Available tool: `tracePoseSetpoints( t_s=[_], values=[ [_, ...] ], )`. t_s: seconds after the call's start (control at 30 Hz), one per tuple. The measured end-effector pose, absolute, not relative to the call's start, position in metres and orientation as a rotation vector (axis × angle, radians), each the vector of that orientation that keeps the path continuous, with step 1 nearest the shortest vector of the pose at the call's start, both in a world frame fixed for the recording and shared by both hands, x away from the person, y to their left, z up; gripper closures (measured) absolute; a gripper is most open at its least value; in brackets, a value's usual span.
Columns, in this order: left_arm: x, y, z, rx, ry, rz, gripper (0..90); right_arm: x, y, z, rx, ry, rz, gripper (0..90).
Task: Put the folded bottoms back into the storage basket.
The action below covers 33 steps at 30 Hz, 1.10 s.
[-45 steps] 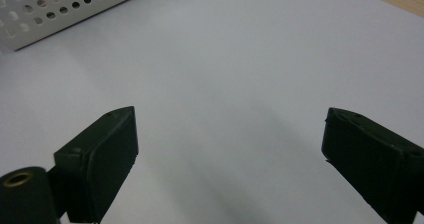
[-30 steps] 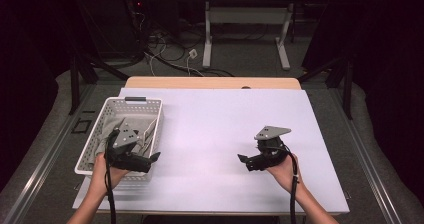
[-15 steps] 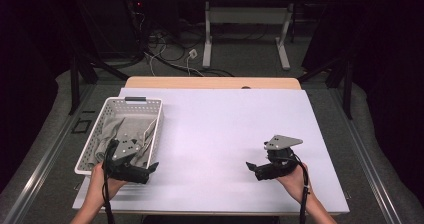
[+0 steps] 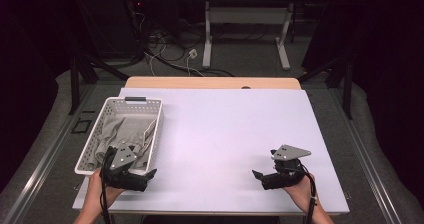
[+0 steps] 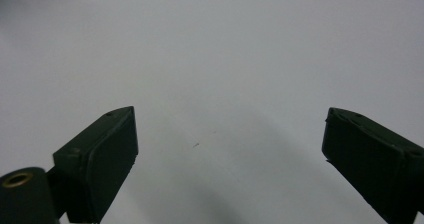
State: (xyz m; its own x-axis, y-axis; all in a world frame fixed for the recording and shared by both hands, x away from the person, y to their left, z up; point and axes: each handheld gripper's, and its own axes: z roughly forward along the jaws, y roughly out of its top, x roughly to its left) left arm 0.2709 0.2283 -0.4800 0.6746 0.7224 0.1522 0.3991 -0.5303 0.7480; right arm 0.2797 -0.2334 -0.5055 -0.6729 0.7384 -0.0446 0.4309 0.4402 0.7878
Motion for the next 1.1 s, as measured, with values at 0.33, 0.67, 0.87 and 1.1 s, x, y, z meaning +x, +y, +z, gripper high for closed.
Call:
tracePoseSetpoints(
  t_s=[0.33,0.67,0.87,1.1],
  values=[
    [0.264,0.231,-0.486,2.168,0.865,0.597,0.0,0.269,-0.242,-0.515,1.025,2.315,1.075,2.7],
    [0.257,0.231,-0.493,2.163,0.867,0.609,0.0,0.258,-0.253,-0.522,1.032,2.303,1.064,1.8],
    [0.254,0.227,-0.496,2.158,0.856,0.605,0.0,0.255,-0.255,-0.527,1.034,2.289,1.077,1.8],
    [0.253,0.226,-0.498,2.155,0.836,0.615,0.0,0.252,-0.257,-0.529,1.027,2.280,1.094,1.8]
  ],
)
